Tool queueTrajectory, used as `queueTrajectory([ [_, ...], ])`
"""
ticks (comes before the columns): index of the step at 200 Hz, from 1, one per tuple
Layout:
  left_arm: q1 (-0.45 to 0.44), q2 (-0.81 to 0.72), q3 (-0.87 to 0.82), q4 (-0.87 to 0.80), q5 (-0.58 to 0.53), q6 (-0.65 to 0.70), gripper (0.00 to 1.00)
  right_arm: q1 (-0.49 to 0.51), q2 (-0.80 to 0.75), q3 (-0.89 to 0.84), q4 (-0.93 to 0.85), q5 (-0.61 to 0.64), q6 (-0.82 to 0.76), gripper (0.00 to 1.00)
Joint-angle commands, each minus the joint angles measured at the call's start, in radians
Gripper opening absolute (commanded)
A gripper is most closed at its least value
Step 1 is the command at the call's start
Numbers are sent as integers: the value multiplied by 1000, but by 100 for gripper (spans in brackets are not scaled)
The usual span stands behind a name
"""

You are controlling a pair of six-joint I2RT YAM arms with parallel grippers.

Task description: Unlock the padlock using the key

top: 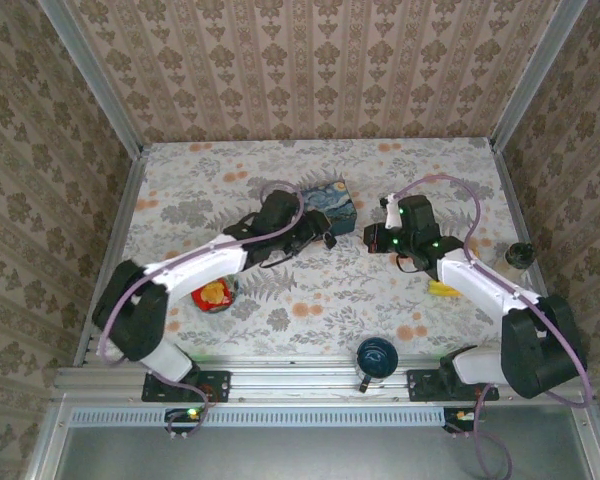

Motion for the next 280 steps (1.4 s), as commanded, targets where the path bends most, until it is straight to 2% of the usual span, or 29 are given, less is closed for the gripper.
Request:
queueTrajectory([
  [1, 25, -99, -87, 97, -46, 189, 61, -12, -44, -27, 87, -73, 40, 0],
  [16, 46, -160, -150, 182, -27, 267, 60, -24, -56, -29, 139, -121, 75, 0],
  [31, 68, -198, -193, 295, 57, 364, 60, -33, -58, -24, 187, -166, 115, 0],
  [51, 94, -207, -232, 453, 165, 411, 59, -36, -51, -9, 243, -223, 164, 0],
  [86, 118, -144, -214, 638, 381, 390, 55, -37, -48, -1, 345, -300, 263, 0],
  [119, 120, -80, -162, 683, 530, 346, 53, -37, -48, -15, 450, -361, 357, 0],
  [155, 136, -41, -154, 723, 556, 295, 49, -37, -62, -28, 499, -386, 399, 0],
  [243, 132, 97, -130, 1010, 628, 91, 46, -37, -82, -37, 522, -401, 426, 0],
  [280, 128, 130, -116, 1044, 637, 62, 43, -37, -81, -38, 532, -406, 435, 0],
])
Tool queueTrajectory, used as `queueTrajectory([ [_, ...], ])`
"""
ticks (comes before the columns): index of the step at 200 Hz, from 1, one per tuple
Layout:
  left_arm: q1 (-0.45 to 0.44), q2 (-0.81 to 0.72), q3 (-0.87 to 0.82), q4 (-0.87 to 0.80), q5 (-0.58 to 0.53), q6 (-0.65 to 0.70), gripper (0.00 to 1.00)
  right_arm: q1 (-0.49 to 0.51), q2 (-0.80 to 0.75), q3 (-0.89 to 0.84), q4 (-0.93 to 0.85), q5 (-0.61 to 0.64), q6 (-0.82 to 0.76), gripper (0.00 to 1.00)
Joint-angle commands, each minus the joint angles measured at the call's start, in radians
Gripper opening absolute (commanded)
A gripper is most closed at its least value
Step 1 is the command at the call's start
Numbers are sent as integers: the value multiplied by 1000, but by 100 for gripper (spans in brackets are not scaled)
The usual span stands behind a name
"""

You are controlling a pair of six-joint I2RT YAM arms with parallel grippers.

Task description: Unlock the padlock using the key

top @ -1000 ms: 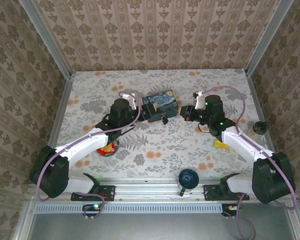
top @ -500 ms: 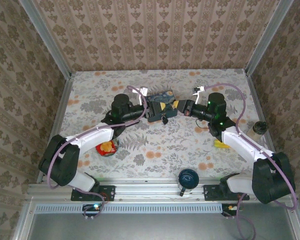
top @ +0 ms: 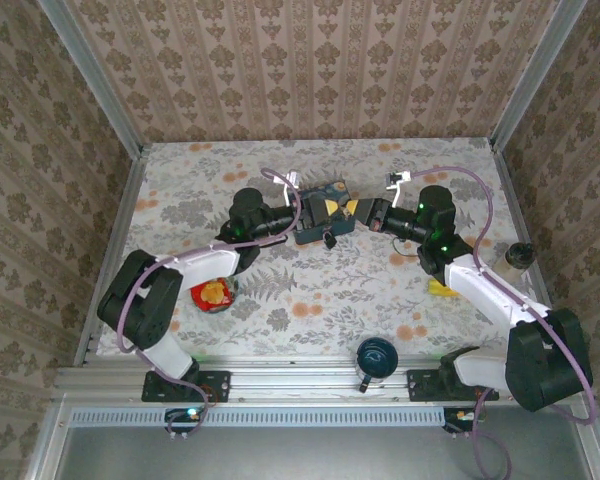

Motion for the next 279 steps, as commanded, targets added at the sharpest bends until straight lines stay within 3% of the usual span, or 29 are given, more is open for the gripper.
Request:
queueTrajectory([
  [1, -4, 17, 43, 89, 33, -41, 43, -4, -22, -12, 48, -26, 17, 0],
  [71, -11, 42, 62, 112, 40, -59, 25, -4, -10, -12, 62, -31, 24, 0],
  [120, -14, 58, 70, 126, 42, -76, 19, -3, -8, -15, 67, -31, 26, 0],
  [167, -20, 67, 78, 128, 42, -79, 0, -4, -2, -18, 70, -31, 30, 0],
  [210, -17, 59, 81, 93, 52, -52, 0, -4, -10, -11, 32, -22, 18, 0],
  [233, -7, 22, 73, 26, 61, 10, 0, -6, -38, -11, -32, 1, -20, 28],
  [253, 2, -30, 68, -67, 65, 88, 0, -10, -69, -16, -59, 0, -47, 37],
  [260, 4, -47, 69, -99, 68, 117, 0, -10, -78, -21, -60, -5, -49, 49],
  [279, 7, -91, 77, -168, 75, 172, 0, -10, -90, -23, -74, -25, -56, 45],
])
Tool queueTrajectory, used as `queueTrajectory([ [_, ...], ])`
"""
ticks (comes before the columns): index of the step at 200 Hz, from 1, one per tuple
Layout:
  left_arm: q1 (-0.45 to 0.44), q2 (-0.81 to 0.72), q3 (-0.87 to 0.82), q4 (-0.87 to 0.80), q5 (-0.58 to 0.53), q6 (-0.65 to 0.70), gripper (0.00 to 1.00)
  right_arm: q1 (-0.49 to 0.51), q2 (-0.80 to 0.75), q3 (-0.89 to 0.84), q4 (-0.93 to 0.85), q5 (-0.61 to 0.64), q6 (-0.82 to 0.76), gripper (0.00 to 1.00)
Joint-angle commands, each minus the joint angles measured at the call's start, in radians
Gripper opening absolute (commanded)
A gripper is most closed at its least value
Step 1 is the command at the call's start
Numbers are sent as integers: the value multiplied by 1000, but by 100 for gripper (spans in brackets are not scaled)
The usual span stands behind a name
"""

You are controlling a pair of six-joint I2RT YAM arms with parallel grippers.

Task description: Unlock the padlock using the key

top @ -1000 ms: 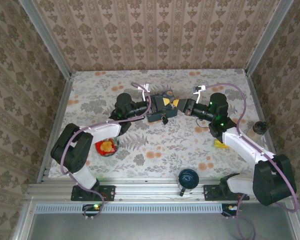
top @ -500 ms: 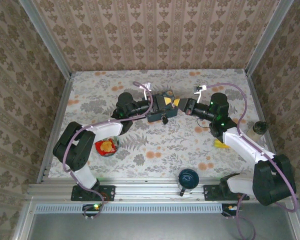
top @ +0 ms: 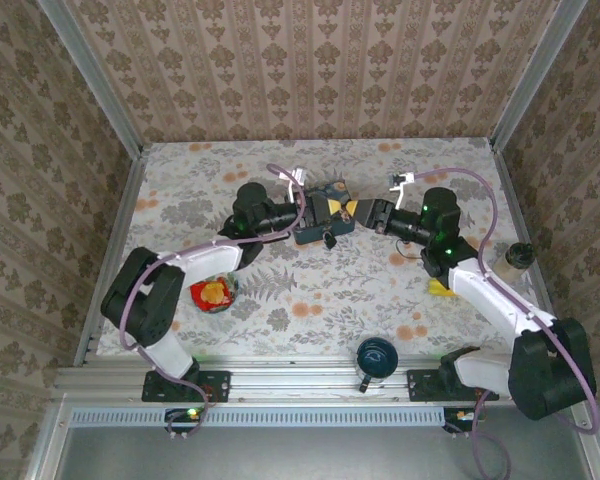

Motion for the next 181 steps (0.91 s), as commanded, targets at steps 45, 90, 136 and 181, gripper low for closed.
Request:
queueTrajectory([
  [45, 16, -122, 41, -117, 52, 133, 0, -2, -13, -38, 91, -98, 26, 45],
  [90, 16, -124, 40, -105, 59, 114, 0, -2, -1, -49, 196, -135, 67, 39],
  [136, 11, -122, 40, -91, 57, 102, 0, 5, 12, -38, 200, -146, 67, 37],
  [181, 8, -103, 43, -58, 60, 75, 0, 21, 42, -20, 215, -153, 70, 36],
])
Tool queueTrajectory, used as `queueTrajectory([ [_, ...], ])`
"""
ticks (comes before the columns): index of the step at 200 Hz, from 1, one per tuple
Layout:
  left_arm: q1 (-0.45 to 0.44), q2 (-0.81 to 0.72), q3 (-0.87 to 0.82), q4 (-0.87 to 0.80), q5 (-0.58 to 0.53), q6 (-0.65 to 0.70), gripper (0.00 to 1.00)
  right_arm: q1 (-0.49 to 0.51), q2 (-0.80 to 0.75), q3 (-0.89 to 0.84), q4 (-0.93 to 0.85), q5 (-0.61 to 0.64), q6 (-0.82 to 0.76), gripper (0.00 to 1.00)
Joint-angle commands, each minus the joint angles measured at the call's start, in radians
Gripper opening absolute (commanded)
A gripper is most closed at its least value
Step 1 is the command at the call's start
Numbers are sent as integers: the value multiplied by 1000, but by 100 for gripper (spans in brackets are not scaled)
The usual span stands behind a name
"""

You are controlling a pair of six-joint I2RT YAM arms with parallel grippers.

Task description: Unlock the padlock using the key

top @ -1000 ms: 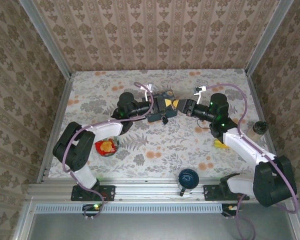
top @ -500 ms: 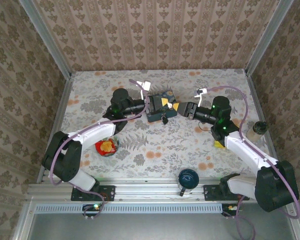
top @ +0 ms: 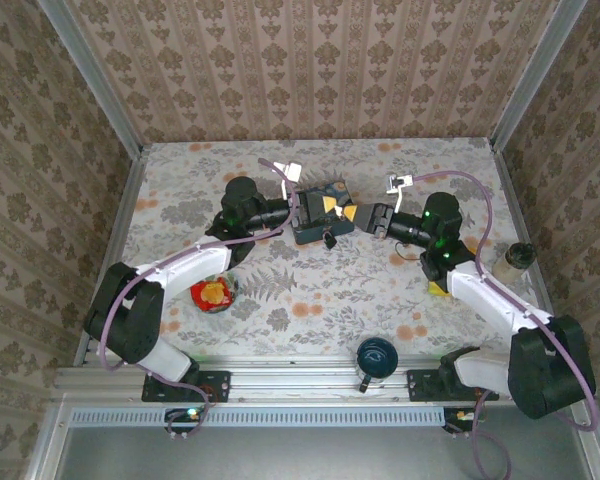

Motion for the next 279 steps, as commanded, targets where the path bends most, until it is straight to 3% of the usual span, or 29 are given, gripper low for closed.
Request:
queueTrajectory([
  [1, -2, 4, 26, 44, 23, -19, 0, 14, 20, 26, 38, -37, 14, 36],
  [186, -2, 45, 14, 115, 9, -79, 0, 27, 64, 54, 89, -55, 36, 20],
  [218, 0, 54, 8, 135, 1, -98, 0, 27, 71, 54, 96, -57, 41, 14],
  [279, 16, 57, -16, 195, -12, -142, 0, 27, 76, 48, 83, -49, 35, 14],
])
